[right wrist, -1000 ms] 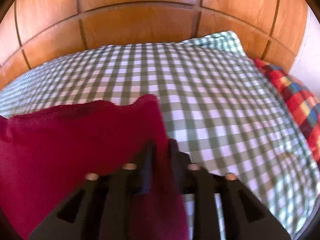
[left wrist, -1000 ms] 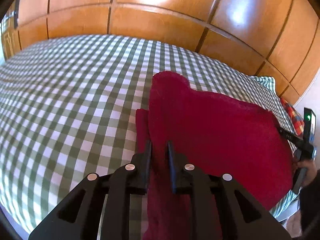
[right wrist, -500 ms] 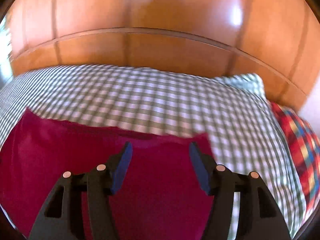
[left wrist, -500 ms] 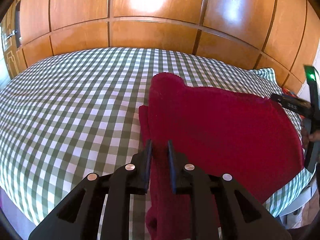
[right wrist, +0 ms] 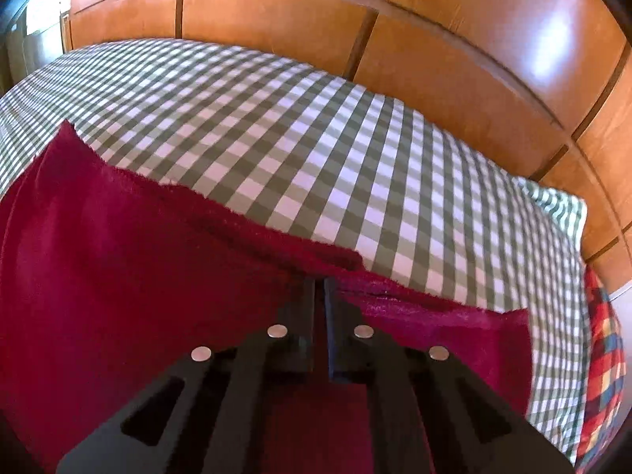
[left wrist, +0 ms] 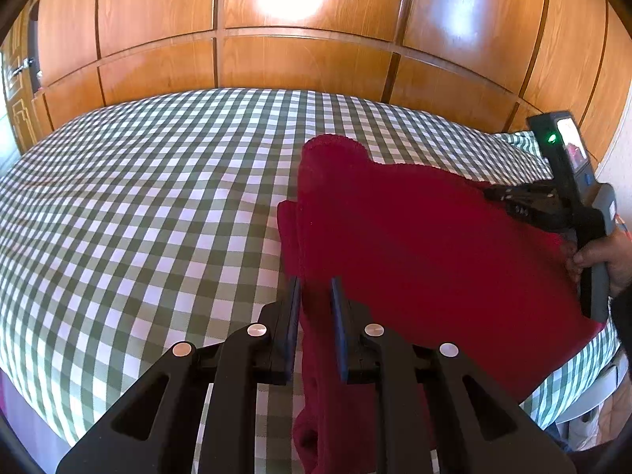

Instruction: Fold small clothes

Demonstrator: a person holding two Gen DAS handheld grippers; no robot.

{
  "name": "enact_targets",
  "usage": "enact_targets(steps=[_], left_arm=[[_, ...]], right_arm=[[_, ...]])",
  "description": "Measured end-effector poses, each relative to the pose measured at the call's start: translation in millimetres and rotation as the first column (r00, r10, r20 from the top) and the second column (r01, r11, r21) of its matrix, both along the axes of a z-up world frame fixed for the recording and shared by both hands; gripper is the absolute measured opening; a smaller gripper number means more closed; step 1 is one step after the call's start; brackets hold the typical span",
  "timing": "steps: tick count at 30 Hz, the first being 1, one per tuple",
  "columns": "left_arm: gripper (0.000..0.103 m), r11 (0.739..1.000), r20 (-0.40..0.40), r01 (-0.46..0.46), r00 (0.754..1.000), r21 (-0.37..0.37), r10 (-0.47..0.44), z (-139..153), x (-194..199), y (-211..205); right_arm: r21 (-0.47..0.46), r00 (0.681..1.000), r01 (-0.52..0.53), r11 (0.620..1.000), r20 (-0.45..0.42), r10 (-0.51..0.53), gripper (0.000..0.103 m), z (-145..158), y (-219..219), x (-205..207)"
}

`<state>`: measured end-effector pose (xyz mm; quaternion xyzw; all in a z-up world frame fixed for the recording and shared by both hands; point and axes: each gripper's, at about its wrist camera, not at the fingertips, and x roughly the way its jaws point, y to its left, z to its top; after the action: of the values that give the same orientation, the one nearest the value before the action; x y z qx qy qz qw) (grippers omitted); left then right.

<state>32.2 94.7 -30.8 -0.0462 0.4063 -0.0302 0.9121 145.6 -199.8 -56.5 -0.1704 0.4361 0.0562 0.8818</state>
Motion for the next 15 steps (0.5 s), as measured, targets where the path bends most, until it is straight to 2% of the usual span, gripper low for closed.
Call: enact_targets(steps=[4,6,7,9,12,13,15], left_arm=[[0.014,1.0,-0.011,-0.003,1.0,0.002,0.003,-3.3,2.1,-0.3],[0.014,1.0,-0.016,-0.007,1.0,0.001,0.007,-4.7,2.3,-0.5],[0.025,1.0,-0.019,-0.012,1.0,0.004,0.012,-5.5,2.6,-0.5],[0.036,0.999,-0.015,-0.033,0.999,0.017,0.033,-6.1,2.1,1.3],[0.037,0.999,-0.018,-0.04,0.999,-0.008,0.04,-6.4,0.6,5.0],[0.041,0.999,-0.018,-0.041,0.999,-0.008,0.041,-6.3,1.0,5.3],[0.043,0.999,-0.012,-0.045,0.999,0.002,0.045,-5.2,1.4,5.4]], right_arm=[[0.057,0.994,0.062,0.996,0.087,-0.066,0.0,23.3,-10.3,4.3],[0.09,0.992,0.095,0.991,0.071,-0.101,0.0,23.6,-15.6,13.4],[0.088,0.992,0.108,0.99,0.061,-0.113,0.0,19.0,-16.5,15.8],[0.093,0.993,0.111,0.989,0.029,-0.114,0.0,10.8,-15.4,20.5],[0.133,0.992,0.123,0.983,0.006,-0.125,0.0,5.8,-20.5,17.7],[0.169,0.991,0.133,0.977,0.0,-0.135,0.001,8.0,-25.4,17.2],[0.213,0.987,0.155,0.965,0.001,-0.158,0.019,13.0,-33.1,15.2]])
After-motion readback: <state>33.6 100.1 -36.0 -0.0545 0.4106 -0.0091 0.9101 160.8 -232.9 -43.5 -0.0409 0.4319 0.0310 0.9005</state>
